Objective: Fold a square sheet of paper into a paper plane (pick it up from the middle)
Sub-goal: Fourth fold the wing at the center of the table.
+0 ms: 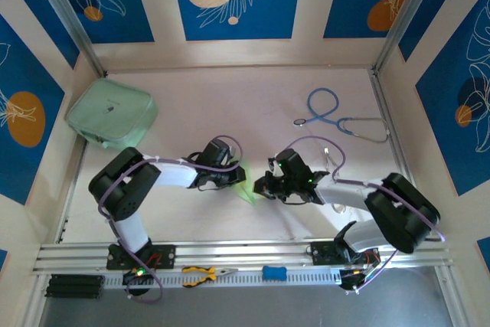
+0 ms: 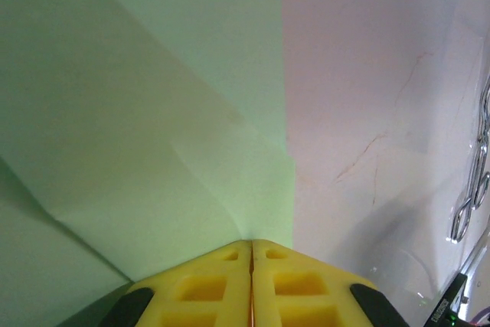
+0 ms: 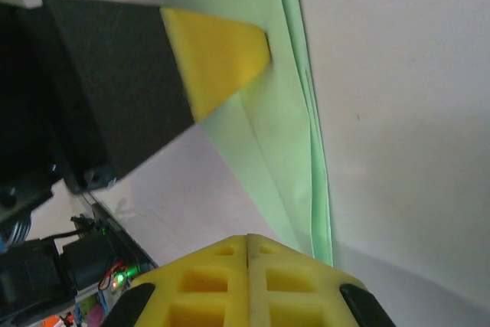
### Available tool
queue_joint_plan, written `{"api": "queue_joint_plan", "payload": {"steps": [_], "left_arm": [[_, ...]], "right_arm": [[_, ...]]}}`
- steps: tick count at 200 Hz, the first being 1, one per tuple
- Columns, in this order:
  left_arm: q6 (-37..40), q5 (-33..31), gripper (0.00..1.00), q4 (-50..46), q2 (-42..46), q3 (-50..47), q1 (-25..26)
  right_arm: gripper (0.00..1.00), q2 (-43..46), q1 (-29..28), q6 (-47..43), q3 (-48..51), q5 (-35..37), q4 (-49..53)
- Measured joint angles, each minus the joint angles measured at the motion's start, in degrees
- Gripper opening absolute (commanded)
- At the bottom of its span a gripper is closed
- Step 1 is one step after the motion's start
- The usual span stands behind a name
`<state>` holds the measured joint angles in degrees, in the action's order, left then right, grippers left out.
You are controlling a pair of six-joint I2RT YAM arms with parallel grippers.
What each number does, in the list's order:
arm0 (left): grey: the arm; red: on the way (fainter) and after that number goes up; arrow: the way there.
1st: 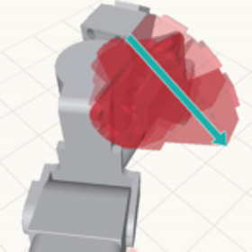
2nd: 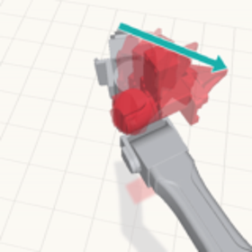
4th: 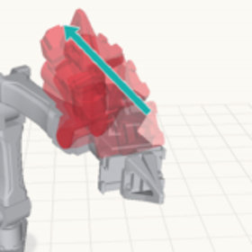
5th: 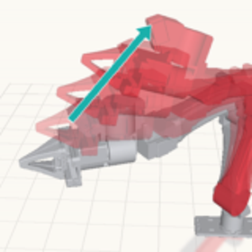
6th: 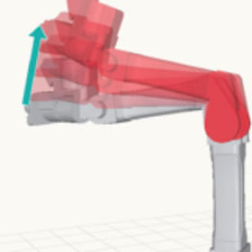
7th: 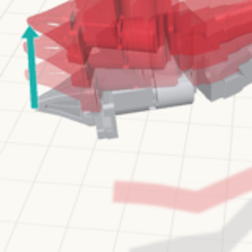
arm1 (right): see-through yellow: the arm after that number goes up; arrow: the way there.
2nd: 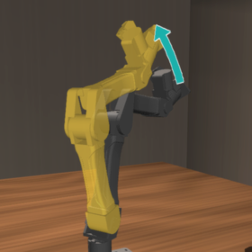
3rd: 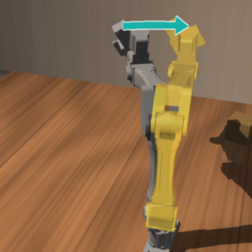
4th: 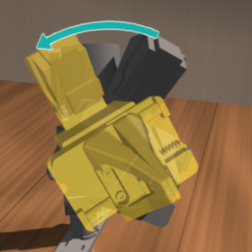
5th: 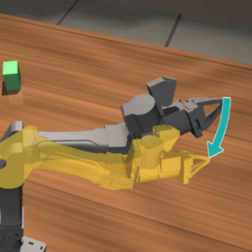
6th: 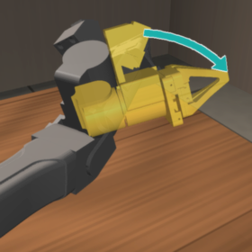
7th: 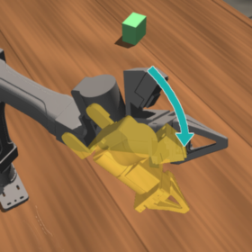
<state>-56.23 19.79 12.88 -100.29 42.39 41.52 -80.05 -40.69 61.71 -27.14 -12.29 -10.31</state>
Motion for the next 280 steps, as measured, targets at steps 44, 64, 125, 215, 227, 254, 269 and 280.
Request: {"api": "queue_joint_plan", "payload": {"steps": [44, 64, 125, 215, 227, 254, 269, 280], "left_arm": [[-0.5, -0.15, 0.1, 0.0, 0.0, 0.0, 0.02], [-0.5, -0.15, 0.1, 0.0, 0.0, 0.0, 0.02], [-0.48, -0.37, 0.1, -0.02, 0.02, 0.02, 0.02], [-0.28, -0.42, 0.1, -0.26, 0.09, 0.09, 0.02], [-0.28, -0.42, 0.1, -0.26, 0.09, 0.09, 0.02], [-0.26, -0.42, 0.1, -0.26, 0.09, 0.09, 0.02], [-0.26, -0.39, 0.1, -0.26, 0.09, 0.09, 0.02], [-0.26, -0.39, 0.1, -0.26, 0.11, 0.09, 0.02]], "right_arm": [[0.04, -7.65, -0.9, 0.79, -3.85, 0.09, -2.62], [0.04, -9.11, -0.98, 0.96, -4.92, 0.04, -3.54], [0.04, -12.59, -1.44, 0.98, -6.62, -0.04, -3.63], [0.04, -11.21, -2.12, 1.44, -4.22, 0.46, -4.09], [0.04, -10.43, -2.23, 1.03, -4.28, 0.0, -3.63], [0.04, -10.71, -2.36, 0.7, -4.68, -1.31, -4.09], [0.04, -11.96, -2.4, 0.76, -4.74, -1.46, -4.9], [0.04, -12.9, -2.45, 0.94, -4.74, -1.31, -4.9]]}}
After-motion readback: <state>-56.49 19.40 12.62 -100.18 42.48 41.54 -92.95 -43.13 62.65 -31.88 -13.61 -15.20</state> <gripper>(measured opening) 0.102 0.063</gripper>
